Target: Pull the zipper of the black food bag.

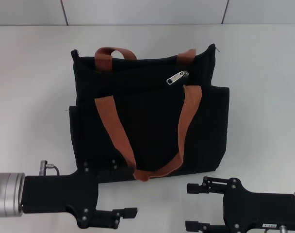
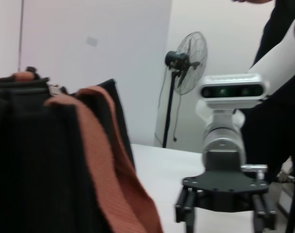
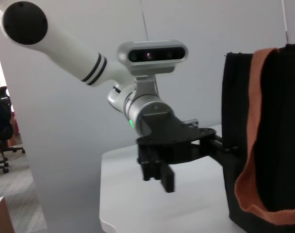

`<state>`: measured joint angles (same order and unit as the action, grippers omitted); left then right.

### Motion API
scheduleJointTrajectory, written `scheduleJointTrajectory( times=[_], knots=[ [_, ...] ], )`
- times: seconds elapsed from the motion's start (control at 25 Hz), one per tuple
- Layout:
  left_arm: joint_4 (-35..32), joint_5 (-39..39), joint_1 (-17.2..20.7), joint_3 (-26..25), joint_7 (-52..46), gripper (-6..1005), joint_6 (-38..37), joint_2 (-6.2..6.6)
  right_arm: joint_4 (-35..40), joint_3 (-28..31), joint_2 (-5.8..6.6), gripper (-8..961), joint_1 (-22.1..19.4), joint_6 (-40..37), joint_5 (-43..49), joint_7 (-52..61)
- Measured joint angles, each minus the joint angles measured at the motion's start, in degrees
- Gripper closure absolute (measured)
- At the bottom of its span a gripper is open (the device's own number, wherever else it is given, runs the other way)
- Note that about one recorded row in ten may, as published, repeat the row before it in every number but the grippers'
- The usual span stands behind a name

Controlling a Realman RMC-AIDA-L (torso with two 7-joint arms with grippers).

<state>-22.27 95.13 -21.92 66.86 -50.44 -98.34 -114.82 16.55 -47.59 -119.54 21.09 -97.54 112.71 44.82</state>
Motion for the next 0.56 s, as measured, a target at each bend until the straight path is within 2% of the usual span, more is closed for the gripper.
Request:
scheduleJointTrajectory(
  times=[0.16,0.24,0.56],
  knots=[
    [0.06,0.06,1.62,0.09,0.70,217,-0.18,-0.03,-0.03,0.17,0.06,227,0.00,0.18,-0.12,0.00],
    [0.16,0.09,2.62,0.07,1.56,217,-0.06,-0.43,0.19,0.19,0.10,227,0.00,0.06,-0.13,-0.05],
    [0.47,0.14,2.86,0.23,1.78,217,0.01,-0.78,0.42,0.39,0.27,227,0.26,-0.38,-0.14,-0.53]
  ],
)
